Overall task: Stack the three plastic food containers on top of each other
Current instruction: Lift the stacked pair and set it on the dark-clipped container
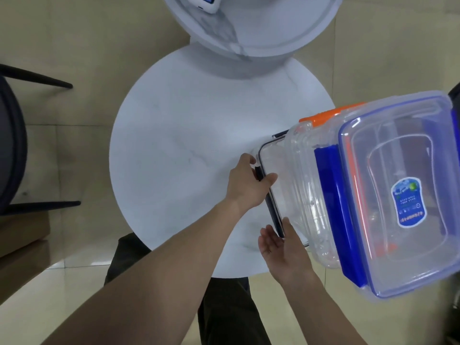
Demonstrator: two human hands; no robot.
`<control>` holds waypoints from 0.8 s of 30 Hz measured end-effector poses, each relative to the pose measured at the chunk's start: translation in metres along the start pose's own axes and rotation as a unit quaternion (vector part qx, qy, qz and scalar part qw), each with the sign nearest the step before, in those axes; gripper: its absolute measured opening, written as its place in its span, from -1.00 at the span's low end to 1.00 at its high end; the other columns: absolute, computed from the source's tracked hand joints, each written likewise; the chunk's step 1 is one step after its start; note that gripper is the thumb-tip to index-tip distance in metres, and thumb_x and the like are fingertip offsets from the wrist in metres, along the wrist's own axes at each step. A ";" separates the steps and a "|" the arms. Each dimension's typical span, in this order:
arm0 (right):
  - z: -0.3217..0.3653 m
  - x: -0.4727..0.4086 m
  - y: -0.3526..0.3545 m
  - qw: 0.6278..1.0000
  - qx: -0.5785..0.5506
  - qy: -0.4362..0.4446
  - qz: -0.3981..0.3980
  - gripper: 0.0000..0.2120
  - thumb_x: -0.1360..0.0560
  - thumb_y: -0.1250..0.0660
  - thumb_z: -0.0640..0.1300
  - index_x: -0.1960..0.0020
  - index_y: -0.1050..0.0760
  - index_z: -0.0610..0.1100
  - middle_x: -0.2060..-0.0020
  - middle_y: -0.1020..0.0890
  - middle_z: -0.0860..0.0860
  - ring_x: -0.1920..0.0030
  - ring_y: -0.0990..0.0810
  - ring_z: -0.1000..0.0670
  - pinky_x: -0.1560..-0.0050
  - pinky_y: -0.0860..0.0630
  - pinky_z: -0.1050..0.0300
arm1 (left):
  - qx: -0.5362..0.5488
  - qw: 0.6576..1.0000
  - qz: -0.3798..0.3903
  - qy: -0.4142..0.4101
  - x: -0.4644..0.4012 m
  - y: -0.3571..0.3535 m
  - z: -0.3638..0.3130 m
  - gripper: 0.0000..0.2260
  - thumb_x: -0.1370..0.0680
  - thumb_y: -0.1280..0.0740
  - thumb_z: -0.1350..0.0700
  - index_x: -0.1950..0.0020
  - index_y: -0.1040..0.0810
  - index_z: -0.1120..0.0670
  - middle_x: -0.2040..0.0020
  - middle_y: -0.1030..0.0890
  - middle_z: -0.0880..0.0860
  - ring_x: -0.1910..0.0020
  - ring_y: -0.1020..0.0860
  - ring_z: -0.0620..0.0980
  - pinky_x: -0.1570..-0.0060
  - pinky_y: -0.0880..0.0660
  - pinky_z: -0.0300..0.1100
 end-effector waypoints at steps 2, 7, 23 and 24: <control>0.000 -0.002 0.002 1.000 0.004 -0.001 0.003 -0.49 -0.55 -0.41 0.00 -0.42 -0.45 -0.18 -0.05 -0.60 -0.14 0.09 -0.65 -0.08 0.32 -0.64 0.08 | 0.000 1.000 0.001 0.000 0.001 0.001 0.002 -0.51 -0.51 -0.48 -0.02 -0.34 -0.37 0.09 0.18 -0.50 -0.09 0.29 -0.52 -0.17 0.35 -0.48 -0.33; 0.001 -0.002 0.001 1.000 -0.003 0.015 0.002 -0.54 -0.58 -0.38 -0.04 -0.41 -0.44 -0.20 -0.18 -0.60 -0.17 -0.02 -0.66 -0.10 0.16 -0.59 0.03 | 0.013 1.000 0.010 0.007 0.004 0.003 0.003 -0.54 -0.52 -0.47 -0.02 -0.29 -0.37 0.10 0.16 -0.53 -0.04 0.32 -0.51 -0.13 0.34 -0.48 -0.29; 0.006 -0.010 0.004 0.998 -0.022 0.056 -0.007 -0.55 -0.56 -0.39 -0.23 -0.42 -0.43 -0.25 -0.33 -0.58 -0.23 -0.24 -0.64 -0.21 -0.04 -0.64 -0.10 | -0.013 1.000 -0.008 0.010 0.004 0.014 0.012 -0.64 -0.47 -0.51 -0.03 -0.04 -0.40 0.08 0.17 -0.53 -0.06 0.25 -0.51 -0.13 0.32 -0.42 -0.29; 0.007 -0.009 0.003 0.998 -0.010 0.059 0.000 -0.56 -0.56 -0.38 -0.22 -0.41 -0.43 -0.26 -0.33 -0.58 -0.23 -0.24 -0.64 -0.21 -0.07 -0.62 -0.09 | -0.018 1.000 -0.011 0.007 0.004 0.016 0.013 -0.64 -0.47 -0.51 -0.04 -0.04 -0.41 0.09 0.18 -0.52 -0.08 0.23 -0.53 -0.11 0.30 -0.45 -0.27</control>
Point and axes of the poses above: each hand's wrist, its own x-axis away from the middle knuckle, its own y-axis out of the back of the hand, z = x × y, the point moved 5 cm from there along -x, towards the middle knuckle
